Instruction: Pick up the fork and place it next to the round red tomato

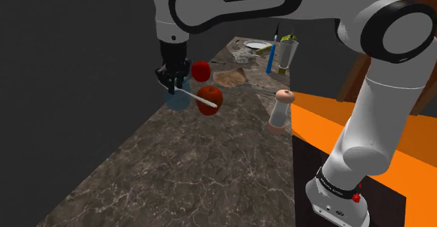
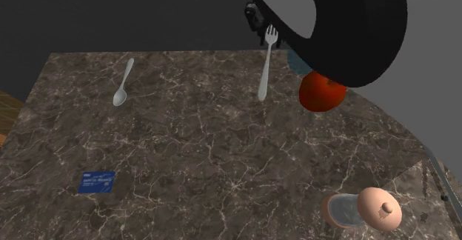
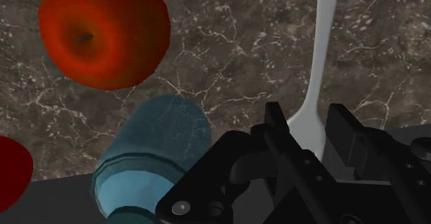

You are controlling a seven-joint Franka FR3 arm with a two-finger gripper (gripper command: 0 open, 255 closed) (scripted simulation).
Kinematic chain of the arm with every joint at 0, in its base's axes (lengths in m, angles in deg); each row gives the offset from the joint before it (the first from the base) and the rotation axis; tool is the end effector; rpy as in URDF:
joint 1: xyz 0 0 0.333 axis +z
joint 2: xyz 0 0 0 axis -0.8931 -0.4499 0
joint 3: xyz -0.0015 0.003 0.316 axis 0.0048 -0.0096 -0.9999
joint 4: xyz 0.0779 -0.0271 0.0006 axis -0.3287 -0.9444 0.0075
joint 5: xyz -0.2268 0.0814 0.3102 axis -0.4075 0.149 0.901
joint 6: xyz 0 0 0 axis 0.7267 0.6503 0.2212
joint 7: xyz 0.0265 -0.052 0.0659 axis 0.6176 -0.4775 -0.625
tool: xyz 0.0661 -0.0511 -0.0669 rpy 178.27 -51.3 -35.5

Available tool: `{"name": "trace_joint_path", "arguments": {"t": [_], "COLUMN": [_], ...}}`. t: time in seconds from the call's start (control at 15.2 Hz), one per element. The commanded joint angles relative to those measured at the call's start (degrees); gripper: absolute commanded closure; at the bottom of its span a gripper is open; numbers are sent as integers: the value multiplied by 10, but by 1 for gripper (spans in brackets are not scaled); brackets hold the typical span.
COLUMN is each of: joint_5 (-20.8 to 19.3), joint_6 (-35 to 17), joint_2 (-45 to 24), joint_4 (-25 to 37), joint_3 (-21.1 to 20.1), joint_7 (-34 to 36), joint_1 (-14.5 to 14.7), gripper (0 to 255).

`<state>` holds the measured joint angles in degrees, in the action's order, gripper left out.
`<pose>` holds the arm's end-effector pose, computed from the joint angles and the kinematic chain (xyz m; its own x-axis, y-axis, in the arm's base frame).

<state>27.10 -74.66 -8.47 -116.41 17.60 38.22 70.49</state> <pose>0.5186 0.3181 0.5625 0.9686 0.2374 0.0736 0.2387 -0.9711 -0.0087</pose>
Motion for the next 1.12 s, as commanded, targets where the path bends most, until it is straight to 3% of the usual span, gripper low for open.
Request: {"name": "trace_joint_path", "arguments": {"t": [0.0,0.53,1.06], "joint_5": [12,44,56], "joint_6": [-5,-17,-18], "joint_2": [18,70,81], "joint_4": [-20,-78,-90], "joint_3": [11,62,117], "joint_7": [-31,-149,-261], "joint_1": [-19,-82,-137], "gripper": [255,255,255]}}
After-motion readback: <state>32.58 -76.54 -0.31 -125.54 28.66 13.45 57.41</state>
